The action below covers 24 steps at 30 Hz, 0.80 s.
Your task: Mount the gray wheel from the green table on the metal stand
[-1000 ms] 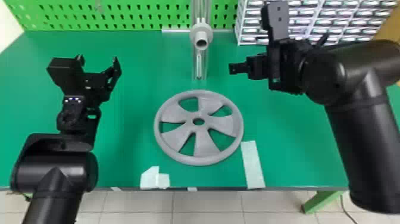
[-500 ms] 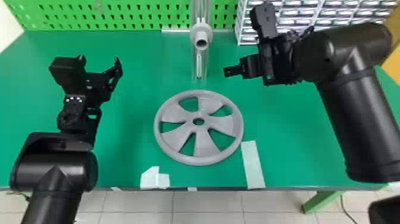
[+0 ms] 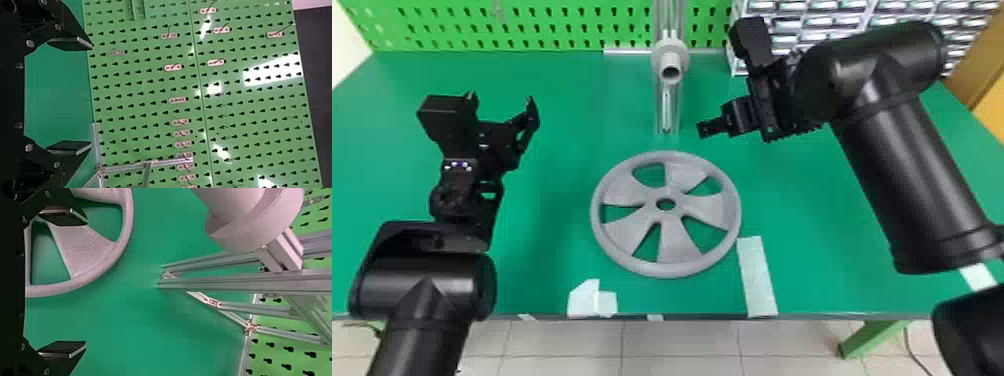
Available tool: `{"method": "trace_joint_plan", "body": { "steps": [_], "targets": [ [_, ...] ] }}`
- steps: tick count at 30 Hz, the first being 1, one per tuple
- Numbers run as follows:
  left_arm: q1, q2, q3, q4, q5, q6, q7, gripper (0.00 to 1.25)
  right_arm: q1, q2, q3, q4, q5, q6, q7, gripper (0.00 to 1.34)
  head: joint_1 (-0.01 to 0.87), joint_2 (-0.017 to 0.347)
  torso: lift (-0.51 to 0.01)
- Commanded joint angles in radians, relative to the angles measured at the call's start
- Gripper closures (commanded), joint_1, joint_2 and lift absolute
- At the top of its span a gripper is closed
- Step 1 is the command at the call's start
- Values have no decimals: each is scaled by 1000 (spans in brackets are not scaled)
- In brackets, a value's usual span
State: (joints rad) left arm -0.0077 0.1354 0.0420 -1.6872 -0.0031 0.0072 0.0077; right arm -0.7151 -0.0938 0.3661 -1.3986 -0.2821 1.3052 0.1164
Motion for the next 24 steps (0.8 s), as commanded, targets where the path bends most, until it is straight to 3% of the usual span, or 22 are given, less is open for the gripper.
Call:
{"method": "trace_joint_plan", "body": {
  "steps": [1, 24],
  "targets": [
    [0, 3, -1, -3, 0, 2, 0, 372, -32, 16, 13, 55, 55, -1, 23, 185, 867, 52, -100],
    [-3, 6, -7, -5, 0, 8, 0, 372, -87, 43, 30, 227, 202, -46, 131, 186, 867, 52, -100]
  ]
}}
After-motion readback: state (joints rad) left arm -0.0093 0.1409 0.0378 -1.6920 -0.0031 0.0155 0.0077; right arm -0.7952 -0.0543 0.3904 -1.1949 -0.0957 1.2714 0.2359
